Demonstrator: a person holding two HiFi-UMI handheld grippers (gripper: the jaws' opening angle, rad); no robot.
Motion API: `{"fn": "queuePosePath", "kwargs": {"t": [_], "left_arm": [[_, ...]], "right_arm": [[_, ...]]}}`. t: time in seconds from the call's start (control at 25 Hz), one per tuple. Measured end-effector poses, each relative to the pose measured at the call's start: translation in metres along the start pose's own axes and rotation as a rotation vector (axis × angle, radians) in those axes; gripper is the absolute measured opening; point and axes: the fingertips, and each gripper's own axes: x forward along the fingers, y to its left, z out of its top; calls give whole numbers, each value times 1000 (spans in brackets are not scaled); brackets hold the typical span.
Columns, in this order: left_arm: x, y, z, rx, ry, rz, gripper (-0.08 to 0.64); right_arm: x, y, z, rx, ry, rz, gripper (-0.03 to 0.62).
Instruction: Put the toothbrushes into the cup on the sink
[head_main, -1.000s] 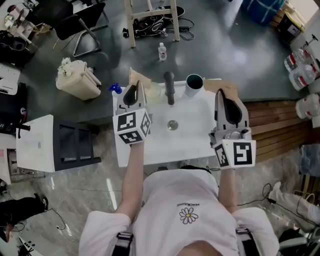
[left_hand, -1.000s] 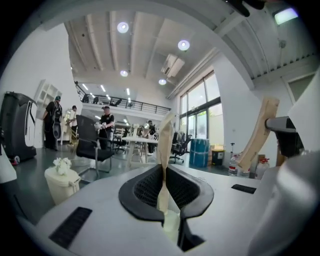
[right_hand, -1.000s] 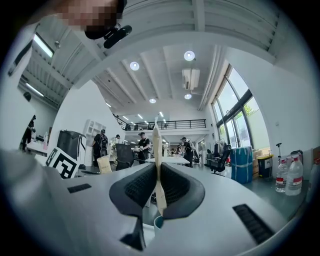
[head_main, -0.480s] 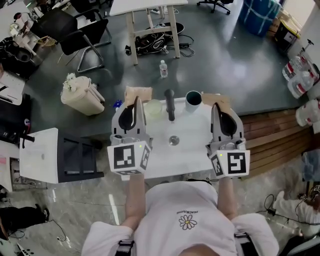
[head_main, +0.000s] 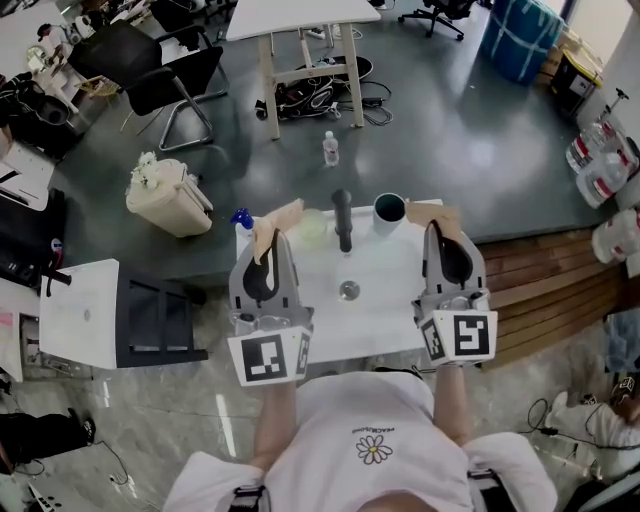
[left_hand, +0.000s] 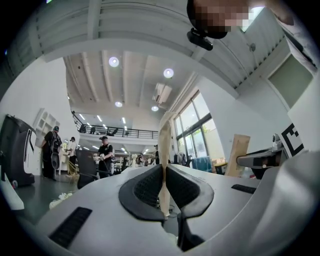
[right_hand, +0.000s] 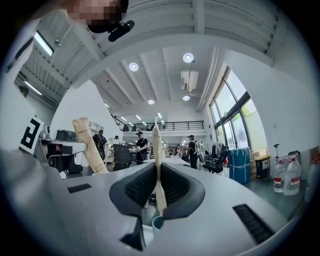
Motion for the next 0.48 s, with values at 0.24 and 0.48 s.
{"fn": "queuePosePath", "kwargs": {"t": [0.24, 0.48], "left_arm": [[1, 0, 5, -10, -10, -10, 32], [1, 1, 4, 0, -8, -3, 32]], "right_arm": [[1, 2, 1, -12, 3, 4, 30], [2, 2, 0, -21, 2, 3, 31]]}}
